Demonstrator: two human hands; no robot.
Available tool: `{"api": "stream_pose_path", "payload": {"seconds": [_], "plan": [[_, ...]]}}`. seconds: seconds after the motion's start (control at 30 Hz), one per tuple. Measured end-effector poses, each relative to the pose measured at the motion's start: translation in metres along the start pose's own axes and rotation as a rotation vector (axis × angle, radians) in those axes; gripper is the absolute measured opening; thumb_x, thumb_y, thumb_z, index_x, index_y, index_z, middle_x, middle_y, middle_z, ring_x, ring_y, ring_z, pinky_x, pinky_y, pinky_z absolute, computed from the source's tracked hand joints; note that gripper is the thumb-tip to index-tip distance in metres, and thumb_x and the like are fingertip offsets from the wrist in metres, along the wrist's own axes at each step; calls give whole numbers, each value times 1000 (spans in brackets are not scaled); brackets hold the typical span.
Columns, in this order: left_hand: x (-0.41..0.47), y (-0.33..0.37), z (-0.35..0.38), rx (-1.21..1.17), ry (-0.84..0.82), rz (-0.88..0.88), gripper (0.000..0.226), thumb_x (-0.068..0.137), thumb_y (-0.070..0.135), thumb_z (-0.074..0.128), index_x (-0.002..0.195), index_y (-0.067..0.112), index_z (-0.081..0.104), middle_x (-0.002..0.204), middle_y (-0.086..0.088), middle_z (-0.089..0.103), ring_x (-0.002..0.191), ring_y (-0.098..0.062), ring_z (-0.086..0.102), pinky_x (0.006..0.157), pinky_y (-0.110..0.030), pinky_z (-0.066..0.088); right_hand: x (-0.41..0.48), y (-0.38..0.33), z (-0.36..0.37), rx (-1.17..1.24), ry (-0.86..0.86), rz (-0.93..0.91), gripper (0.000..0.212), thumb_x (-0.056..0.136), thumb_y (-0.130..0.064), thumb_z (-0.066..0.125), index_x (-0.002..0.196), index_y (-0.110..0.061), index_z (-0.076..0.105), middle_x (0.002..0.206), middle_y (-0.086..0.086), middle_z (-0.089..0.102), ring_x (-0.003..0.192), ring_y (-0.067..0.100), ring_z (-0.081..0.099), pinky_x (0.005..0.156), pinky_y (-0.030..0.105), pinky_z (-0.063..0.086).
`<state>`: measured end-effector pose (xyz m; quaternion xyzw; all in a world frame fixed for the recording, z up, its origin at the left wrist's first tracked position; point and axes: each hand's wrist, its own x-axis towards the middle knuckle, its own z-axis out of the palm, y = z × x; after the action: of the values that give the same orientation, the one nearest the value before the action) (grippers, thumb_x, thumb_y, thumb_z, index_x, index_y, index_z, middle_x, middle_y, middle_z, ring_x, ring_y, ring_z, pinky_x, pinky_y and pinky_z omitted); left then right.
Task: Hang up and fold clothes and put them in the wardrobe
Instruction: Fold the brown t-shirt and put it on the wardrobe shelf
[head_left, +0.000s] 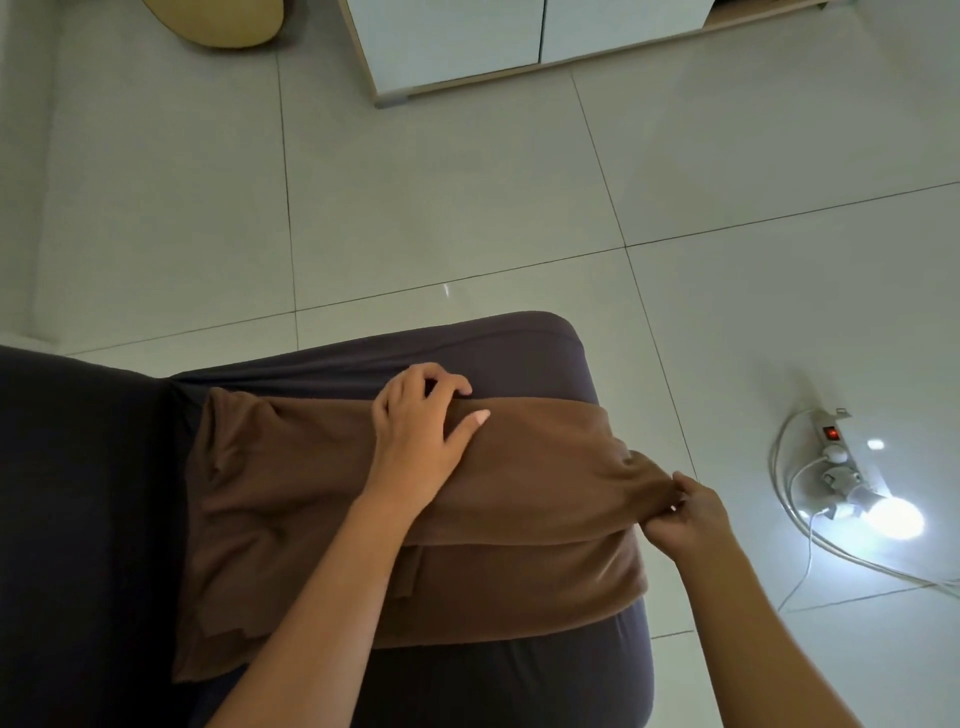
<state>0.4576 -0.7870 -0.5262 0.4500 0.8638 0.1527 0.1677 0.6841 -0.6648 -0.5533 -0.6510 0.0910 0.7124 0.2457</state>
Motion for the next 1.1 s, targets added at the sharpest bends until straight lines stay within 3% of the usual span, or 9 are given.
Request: {"api": "stream_pose_path", "payload": {"seconds": [0.07,0.23,0.3,0.4,0.47,0.6,0.77,0.93,1.1], "plan": [[5,4,4,14,37,0,15,92,35,53,100,23,58,116,2,51,120,-20,40,102,-36,25,4,-7,-2,4,-101,-50,36,101,-21,34,101,9,53,85,20,64,79,27,63,86,34,47],[8,4,2,-60,143,7,12,95,25,49,97,19,60,94,5,60,92,-8,48,92,-27,24,1,-26,-1,189,-375,-266,32,64,-24,64,90,-8,76,101,7,72,94,19,70,81,30,55],[7,4,5,-81,171,-1,11,95,21,50,95,16,60,89,2,61,85,-8,46,88,-28,28,9,-24,-5,248,-306,-229,27,74,-19,64,100,-11,69,108,5,70,96,18,69,86,31,49],[7,7,13,-73,188,-26,10,94,20,54,94,14,61,88,0,62,84,-11,46,83,-29,31,25,-16,-11,202,-75,-104,23,101,-15,37,112,-7,55,111,4,59,88,16,57,90,27,39],[8,7,17,-35,202,-31,10,93,22,57,93,14,62,90,-1,60,86,-15,49,81,-29,33,30,-8,-14,146,18,-15,25,101,-10,33,118,-5,51,108,10,54,90,20,54,92,27,38],[2,2,20,22,233,-55,18,93,27,56,105,14,61,105,-6,57,98,-22,51,87,-33,37,33,7,-15,-18,42,38,21,98,-4,37,81,-4,50,89,10,50,80,16,52,84,27,44],[-14,-11,16,-22,255,-153,39,95,39,36,120,14,55,122,-8,52,116,-24,48,101,-43,38,25,2,-6,-12,-25,-110,20,99,-12,39,85,-7,52,89,6,55,81,17,54,103,32,38],[-30,-31,12,-10,211,-240,38,99,31,42,132,13,49,137,-12,46,129,-28,40,110,-49,30,20,6,1,96,-47,-221,29,100,-20,43,126,-8,49,124,7,57,95,17,58,84,33,48],[-46,-50,4,60,200,-309,53,97,43,27,140,15,41,148,-11,37,140,-27,28,115,-42,13,2,26,7,16,147,-87,22,96,-7,50,117,-5,56,121,12,57,97,21,59,86,21,43]]}}
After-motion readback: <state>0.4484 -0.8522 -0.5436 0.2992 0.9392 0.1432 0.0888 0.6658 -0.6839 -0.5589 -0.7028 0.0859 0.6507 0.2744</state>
